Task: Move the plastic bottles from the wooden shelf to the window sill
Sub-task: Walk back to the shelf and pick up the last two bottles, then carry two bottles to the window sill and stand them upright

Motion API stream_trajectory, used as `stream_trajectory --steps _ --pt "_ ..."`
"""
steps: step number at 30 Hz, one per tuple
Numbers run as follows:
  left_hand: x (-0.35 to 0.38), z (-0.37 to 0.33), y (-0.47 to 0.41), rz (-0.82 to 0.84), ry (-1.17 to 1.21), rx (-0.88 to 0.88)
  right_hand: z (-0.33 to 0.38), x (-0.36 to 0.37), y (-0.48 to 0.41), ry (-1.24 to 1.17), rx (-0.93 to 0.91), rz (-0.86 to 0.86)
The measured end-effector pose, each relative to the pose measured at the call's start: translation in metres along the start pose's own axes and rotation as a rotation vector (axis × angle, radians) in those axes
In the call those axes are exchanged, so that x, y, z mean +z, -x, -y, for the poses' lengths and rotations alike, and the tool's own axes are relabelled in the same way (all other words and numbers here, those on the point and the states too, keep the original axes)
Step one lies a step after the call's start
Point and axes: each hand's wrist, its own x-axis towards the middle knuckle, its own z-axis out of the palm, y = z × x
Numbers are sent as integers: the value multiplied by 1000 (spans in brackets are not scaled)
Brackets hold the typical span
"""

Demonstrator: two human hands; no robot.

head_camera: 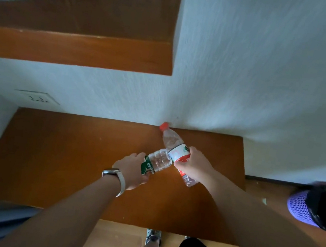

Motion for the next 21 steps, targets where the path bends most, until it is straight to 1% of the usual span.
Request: stream_trajectory --steps 4,8,10,14,19,21 --pt "3 4 7 -40 21 -36 -1 3 2 -67 4 -5" --pt "8 11 22 -68 109 -88 5 4 14 -169 -21 -20" --pt "7 15 33 -110 165 -115 8 4 21 -227 -48 -8" --pt "0 19 53 -186 335 -171 12 5 33 -327 -116 38" --pt "-17 14 92 -287 648 -274 19 1 51 -363 -227 108" --pt "-23 8 108 -329 693 -323 26 -4 61 -370 -263 147"
